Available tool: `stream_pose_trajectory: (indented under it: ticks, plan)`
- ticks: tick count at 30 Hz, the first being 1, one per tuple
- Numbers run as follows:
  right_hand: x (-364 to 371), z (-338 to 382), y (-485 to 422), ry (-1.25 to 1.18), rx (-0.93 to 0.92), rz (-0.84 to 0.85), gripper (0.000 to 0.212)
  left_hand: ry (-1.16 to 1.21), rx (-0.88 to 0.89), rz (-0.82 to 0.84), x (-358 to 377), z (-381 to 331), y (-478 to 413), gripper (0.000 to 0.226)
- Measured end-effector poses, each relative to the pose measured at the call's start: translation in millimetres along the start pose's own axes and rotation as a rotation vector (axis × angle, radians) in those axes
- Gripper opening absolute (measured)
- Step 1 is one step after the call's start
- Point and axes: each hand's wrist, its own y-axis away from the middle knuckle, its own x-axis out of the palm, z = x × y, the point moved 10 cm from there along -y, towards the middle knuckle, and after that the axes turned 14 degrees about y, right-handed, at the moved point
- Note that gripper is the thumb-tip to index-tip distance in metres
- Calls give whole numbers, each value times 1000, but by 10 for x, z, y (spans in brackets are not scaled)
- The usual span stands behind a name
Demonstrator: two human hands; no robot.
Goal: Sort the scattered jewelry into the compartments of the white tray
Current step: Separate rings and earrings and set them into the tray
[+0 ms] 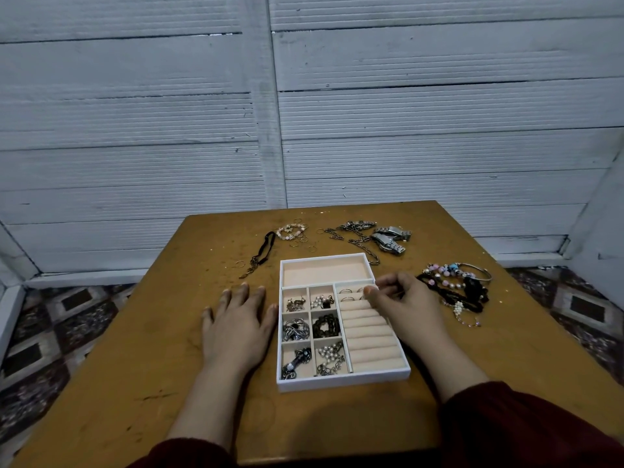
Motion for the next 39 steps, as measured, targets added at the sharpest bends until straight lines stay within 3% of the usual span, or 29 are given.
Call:
stream_pose_trajectory:
  ticks: [14, 20, 25, 28, 32, 39]
  plan:
    - [-2, -33, -49, -100, 48, -5, 9, 15, 1, -11, 3, 13, -5, 55]
    - [-164, 140, -104, -168, 34, -91, 7, 156, -15, -73, -78, 45, -12, 48]
    - [-59, 461, -166, -308, -25, -54, 7, 323, -70, -131, -209, 93, -40, 33]
    - [44, 792, -214, -218, -151, -22, 4, 436, -97, -128, -236, 130, -98, 32]
    - [287, 1153, -269, -176, -247, 44, 12, 614, -42, -138, -315, 107, -241, 28]
    - [618, 1544, -357, -103, -349, 105, 6, 727, 90, -249, -656, 78, -536, 20]
